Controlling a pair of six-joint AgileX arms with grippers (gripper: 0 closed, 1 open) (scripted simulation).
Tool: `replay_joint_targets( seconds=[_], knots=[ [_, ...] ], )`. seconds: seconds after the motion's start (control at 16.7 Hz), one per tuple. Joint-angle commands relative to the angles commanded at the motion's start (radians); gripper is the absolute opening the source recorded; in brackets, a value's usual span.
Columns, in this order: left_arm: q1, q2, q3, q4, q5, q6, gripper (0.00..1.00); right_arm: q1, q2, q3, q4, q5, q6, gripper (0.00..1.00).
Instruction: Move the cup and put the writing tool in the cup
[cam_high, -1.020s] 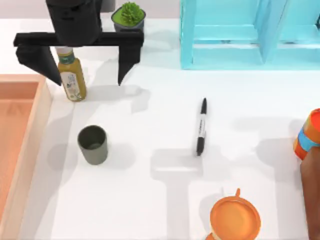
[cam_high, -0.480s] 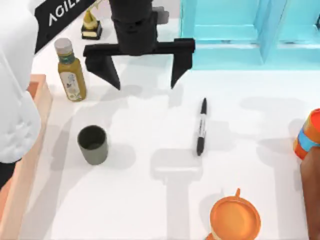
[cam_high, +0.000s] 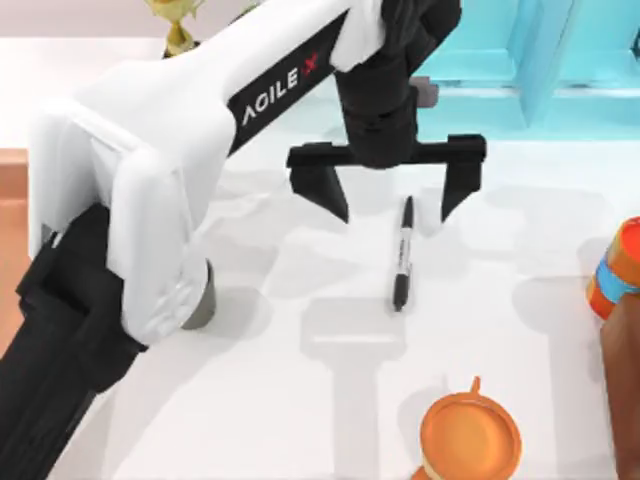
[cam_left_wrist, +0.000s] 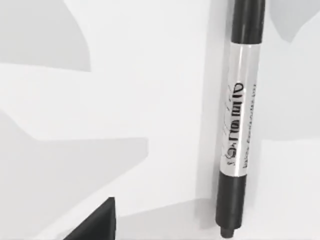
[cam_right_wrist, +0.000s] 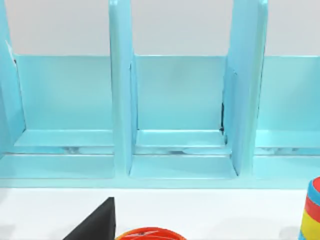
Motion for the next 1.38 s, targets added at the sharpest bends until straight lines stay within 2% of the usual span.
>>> replay_joint_targets(
  seconds=[0.36, 0.9, 1.2, 1.38],
  knots=[
    [0.000, 0.004, -0.032, 0.035, 0.000, -0.001, 1.00, 0.000, 0.000, 0.000, 0.000, 0.000, 0.000, 1.00],
    [-0.031, 0.052, -0.276, 0.335, -0.002, -0.031, 1.00, 0.000, 0.000, 0.000, 0.000, 0.000, 0.000, 1.00],
    [-0.032, 0.054, -0.286, 0.345, -0.002, -0.032, 1.00, 0.000, 0.000, 0.000, 0.000, 0.000, 0.000, 1.00],
    [-0.032, 0.054, -0.286, 0.345, -0.002, -0.032, 0.77, 0.000, 0.000, 0.000, 0.000, 0.000, 0.000, 1.00]
  ],
)
